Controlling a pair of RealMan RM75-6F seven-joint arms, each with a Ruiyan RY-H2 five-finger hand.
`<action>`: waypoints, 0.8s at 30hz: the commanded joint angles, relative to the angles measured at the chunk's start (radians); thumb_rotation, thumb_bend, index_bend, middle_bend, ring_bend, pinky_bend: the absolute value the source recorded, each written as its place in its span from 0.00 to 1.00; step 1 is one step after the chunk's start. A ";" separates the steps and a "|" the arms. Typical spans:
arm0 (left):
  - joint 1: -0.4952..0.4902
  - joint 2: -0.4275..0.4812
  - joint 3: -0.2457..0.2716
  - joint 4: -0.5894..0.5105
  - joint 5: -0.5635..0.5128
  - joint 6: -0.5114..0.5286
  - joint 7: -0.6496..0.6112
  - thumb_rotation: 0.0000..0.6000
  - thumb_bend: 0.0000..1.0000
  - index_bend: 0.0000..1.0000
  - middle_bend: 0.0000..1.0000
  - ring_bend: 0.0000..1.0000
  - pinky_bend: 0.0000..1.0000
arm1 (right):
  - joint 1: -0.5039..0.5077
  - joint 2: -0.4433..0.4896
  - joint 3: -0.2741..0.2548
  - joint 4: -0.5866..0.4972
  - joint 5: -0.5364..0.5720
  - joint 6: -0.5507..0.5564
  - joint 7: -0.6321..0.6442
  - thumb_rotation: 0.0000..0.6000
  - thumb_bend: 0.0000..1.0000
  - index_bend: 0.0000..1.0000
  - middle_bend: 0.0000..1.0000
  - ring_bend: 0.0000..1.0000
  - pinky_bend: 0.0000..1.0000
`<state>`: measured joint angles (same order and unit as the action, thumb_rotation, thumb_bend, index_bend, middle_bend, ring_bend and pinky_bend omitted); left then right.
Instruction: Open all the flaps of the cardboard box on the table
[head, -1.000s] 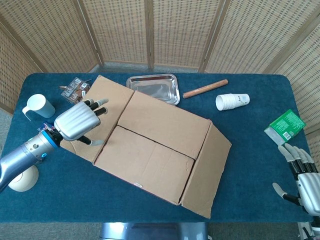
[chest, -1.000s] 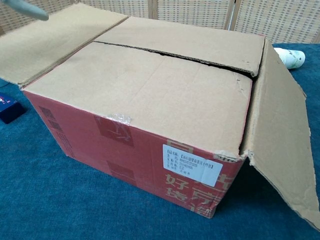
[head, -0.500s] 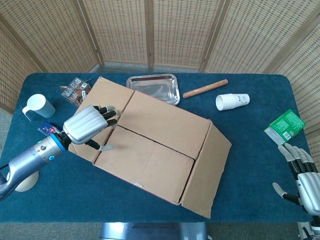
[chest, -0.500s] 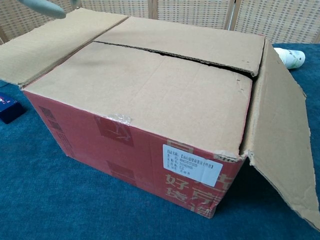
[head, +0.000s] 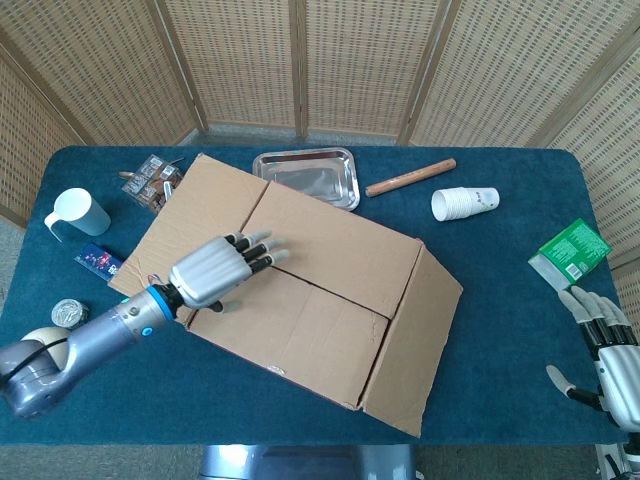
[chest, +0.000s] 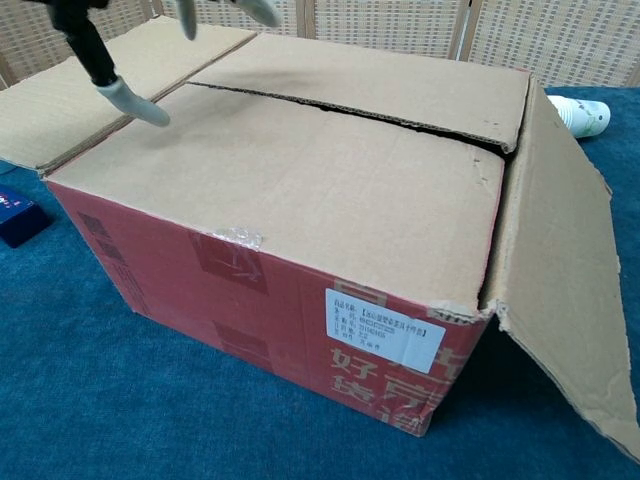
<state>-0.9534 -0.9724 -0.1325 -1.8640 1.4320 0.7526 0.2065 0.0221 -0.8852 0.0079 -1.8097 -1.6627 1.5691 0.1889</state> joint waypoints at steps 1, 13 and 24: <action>-0.017 -0.045 -0.019 -0.003 -0.026 0.006 0.042 1.00 0.48 0.00 0.00 0.00 0.29 | 0.000 0.001 -0.002 0.000 -0.003 0.000 0.002 1.00 0.24 0.00 0.00 0.00 0.00; -0.074 -0.188 -0.063 0.087 -0.102 0.028 0.162 1.00 0.48 0.00 0.00 0.00 0.28 | 0.001 0.006 -0.003 0.001 0.000 0.000 0.018 1.00 0.24 0.00 0.00 0.00 0.00; -0.130 -0.304 -0.083 0.153 -0.187 0.022 0.211 1.00 0.48 0.00 0.00 0.00 0.27 | 0.005 0.007 -0.003 0.002 0.005 -0.010 0.027 1.00 0.24 0.00 0.00 0.00 0.00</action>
<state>-1.0782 -1.2702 -0.2132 -1.7166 1.2497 0.7729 0.4118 0.0273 -0.8781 0.0050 -1.8074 -1.6578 1.5596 0.2154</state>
